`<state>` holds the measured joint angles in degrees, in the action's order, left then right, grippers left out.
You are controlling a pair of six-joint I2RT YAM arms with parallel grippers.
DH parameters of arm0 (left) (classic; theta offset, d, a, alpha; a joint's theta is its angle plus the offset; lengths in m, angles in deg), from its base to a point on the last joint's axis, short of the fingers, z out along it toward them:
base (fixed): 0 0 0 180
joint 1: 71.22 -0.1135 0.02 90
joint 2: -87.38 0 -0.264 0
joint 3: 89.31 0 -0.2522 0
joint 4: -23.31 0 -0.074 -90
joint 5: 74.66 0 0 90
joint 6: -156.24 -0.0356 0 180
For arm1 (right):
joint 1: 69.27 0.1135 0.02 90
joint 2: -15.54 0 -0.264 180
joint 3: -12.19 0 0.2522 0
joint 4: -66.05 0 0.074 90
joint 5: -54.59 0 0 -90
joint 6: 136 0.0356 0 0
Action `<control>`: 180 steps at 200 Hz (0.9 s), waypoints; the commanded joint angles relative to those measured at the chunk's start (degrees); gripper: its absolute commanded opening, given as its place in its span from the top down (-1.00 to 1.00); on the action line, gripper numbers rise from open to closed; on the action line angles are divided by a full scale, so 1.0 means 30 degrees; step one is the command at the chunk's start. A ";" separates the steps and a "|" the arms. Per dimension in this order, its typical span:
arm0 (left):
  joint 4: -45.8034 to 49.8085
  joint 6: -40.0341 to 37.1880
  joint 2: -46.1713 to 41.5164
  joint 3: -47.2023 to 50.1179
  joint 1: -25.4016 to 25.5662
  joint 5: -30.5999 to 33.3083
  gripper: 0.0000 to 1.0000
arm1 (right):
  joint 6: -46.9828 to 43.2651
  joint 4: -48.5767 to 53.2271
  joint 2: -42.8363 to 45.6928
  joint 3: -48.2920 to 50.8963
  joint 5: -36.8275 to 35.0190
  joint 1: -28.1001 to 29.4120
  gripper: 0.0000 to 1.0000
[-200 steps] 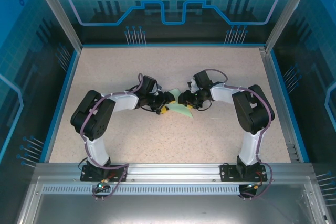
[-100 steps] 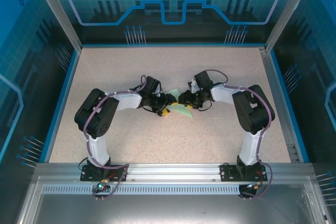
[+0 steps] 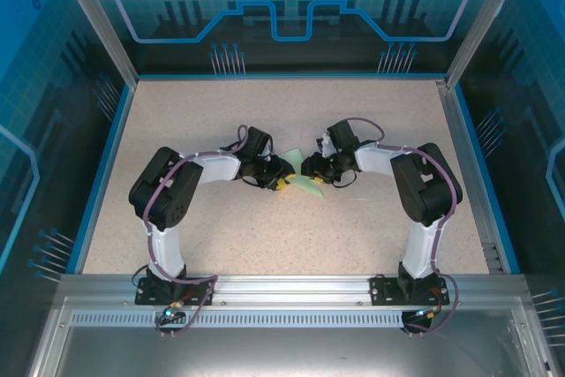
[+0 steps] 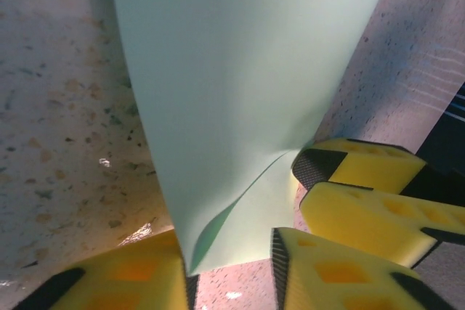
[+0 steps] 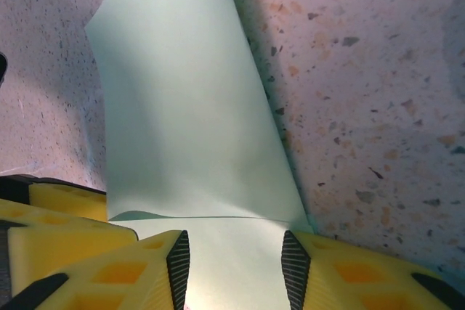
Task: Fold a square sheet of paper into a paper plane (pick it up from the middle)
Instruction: Fold the wing for the fifth time at the center of the table.
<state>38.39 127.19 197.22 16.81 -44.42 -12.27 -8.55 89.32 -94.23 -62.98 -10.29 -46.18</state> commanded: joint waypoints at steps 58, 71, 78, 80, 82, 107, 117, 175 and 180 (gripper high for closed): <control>0.1124 -0.0701 0.0198 -0.1018 0.0146 0.0622 0.89 | -0.4196 -0.1529 0.2544 0.1254 -0.1828 -0.0169 0.10; 0.1293 -0.0690 0.0138 -0.1153 0.0145 0.0603 0.93 | -0.4812 -0.2686 0.3636 0.2024 -0.2328 -0.0168 0.04; 0.1499 -0.0683 0.0074 -0.1236 0.0149 0.0595 0.94 | -0.5218 -0.3287 0.4313 0.2594 -0.2730 -0.0142 -0.01; 0.1568 -0.0686 0.0053 -0.1268 0.0154 0.0593 0.94 | -0.5365 -0.3414 0.4492 0.2736 -0.2855 -0.0140 -0.02; 0.1621 -0.0680 0.0026 -0.1284 0.0170 0.0614 0.94 | -0.5489 -0.3497 0.4617 0.2830 -0.3054 -0.0117 -0.03; 0.2494 -0.0654 -0.0247 -0.1776 0.0232 0.0531 0.94 | -0.8509 -0.4371 0.6285 0.4330 -0.5514 0.0892 -0.11; 0.2755 -0.0516 -0.0393 -0.1919 0.0250 0.0501 0.93 | -0.9566 -0.4589 0.6735 0.4706 -0.6565 0.1524 -0.14; 0.4009 -0.1107 -0.0316 -0.2871 0.0244 0.0461 0.93 | -1.3744 -0.9517 0.6435 0.7401 -1.0083 0.4365 -0.09; 0.4049 -0.1134 -0.0315 -0.2914 0.0260 0.0429 0.93 | -1.3949 -0.9992 0.6370 0.7666 -1.0130 0.4455 -0.08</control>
<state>47.33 125.20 197.25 9.79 -44.11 -10.85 -42.84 69.41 -73.97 -43.50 -35.51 -34.71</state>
